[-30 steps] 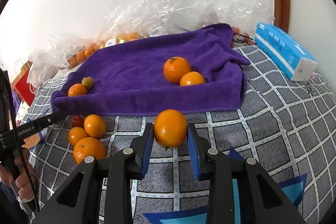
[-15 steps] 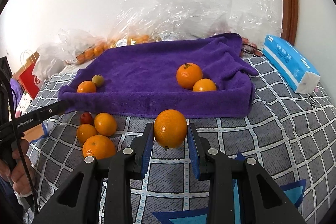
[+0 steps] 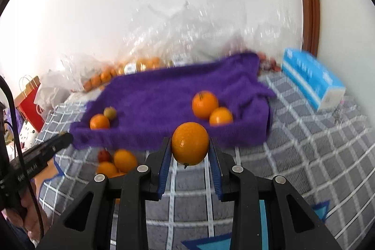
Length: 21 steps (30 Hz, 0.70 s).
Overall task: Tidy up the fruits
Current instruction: 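Carry the orange in the right gripper and yellow-green fruit in the left onto the towel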
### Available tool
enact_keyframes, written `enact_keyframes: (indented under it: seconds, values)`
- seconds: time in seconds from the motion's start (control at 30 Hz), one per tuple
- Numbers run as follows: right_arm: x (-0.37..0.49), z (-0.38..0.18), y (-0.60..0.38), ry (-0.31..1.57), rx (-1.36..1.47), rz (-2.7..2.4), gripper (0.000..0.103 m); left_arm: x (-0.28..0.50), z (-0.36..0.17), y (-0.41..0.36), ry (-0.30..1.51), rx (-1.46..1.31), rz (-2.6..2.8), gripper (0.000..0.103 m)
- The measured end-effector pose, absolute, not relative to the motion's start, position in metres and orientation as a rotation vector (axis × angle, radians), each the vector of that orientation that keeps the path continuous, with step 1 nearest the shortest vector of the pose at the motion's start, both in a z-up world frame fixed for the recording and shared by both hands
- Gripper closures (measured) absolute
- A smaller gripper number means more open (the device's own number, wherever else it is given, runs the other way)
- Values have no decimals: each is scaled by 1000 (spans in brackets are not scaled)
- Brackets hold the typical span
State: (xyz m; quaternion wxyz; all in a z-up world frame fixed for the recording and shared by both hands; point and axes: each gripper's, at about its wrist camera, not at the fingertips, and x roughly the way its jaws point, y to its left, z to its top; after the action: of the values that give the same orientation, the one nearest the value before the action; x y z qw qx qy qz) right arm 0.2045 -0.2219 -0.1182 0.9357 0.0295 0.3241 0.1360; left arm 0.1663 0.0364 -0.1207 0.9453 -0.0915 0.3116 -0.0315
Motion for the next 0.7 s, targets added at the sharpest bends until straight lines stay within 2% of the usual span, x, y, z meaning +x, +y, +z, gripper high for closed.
enact_keyframes:
  seconds: [0.37, 0.57, 0.7]
  values:
    - [254, -86, -196, 605, 78, 312, 71, 220, -75, 59, 604, -266, 30, 79]
    - [281, -84, -187, 584, 99, 318, 71, 247, -88, 62, 581, -301, 53, 79]
    - [286, -109, -193, 604, 102, 294, 71, 249, -115, 67, 607, -350, 8, 79]
